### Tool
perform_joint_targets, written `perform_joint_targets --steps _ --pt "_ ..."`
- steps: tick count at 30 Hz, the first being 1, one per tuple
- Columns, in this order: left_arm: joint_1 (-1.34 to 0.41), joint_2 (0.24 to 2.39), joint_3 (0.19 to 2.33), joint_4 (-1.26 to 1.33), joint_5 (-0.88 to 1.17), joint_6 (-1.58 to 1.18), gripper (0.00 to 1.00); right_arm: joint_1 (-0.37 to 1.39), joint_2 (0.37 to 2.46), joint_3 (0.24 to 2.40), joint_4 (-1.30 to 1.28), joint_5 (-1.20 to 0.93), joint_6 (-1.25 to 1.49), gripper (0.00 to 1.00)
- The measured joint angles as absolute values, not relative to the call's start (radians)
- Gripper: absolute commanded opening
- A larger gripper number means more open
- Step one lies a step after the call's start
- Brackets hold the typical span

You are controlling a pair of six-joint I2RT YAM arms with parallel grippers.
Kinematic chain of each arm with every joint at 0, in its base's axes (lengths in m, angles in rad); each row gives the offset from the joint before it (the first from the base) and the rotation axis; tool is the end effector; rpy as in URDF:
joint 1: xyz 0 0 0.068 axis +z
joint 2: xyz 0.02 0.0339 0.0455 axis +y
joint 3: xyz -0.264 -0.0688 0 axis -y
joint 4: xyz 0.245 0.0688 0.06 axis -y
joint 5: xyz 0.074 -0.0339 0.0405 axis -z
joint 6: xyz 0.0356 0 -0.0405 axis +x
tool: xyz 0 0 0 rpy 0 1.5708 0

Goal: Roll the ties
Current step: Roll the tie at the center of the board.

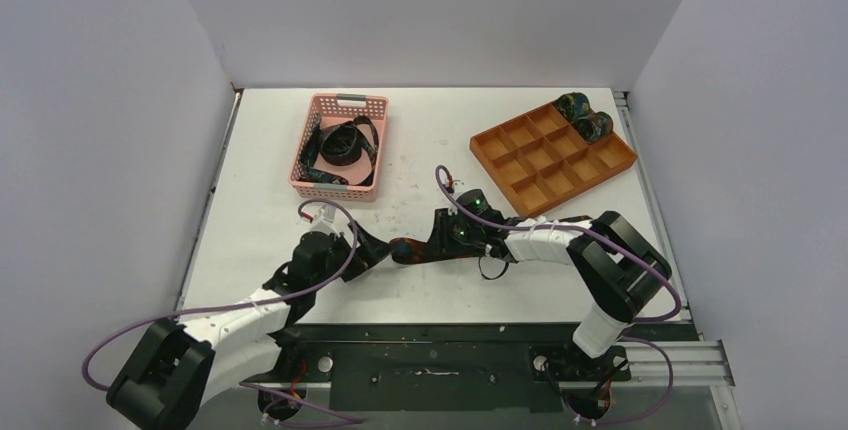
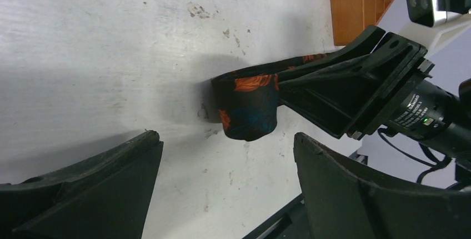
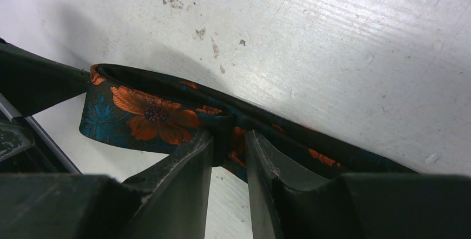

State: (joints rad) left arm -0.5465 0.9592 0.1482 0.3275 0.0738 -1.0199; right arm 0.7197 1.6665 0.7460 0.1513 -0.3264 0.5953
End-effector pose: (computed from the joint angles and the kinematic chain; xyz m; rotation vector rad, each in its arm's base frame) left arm 0.1504 -0.0946 0.1424 -0.4728 2.1714 -1.0055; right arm 0.2321 0.2187 0.1427 -0.3324 2.5059 0.9817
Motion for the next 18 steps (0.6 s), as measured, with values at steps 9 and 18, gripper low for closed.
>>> perform_joint_targets --steps 9,18 --pt "-0.514 1.283 0.246 0.497 0.279 -1.107 0.67 0.72 1.668 0.712 0.223 -0.326 0.598 0.27" --pt "-0.513 1.437 0.248 0.7 0.351 -1.235 0.67 0.72 1.668 0.685 0.278 -0.327 0.6 0.26"
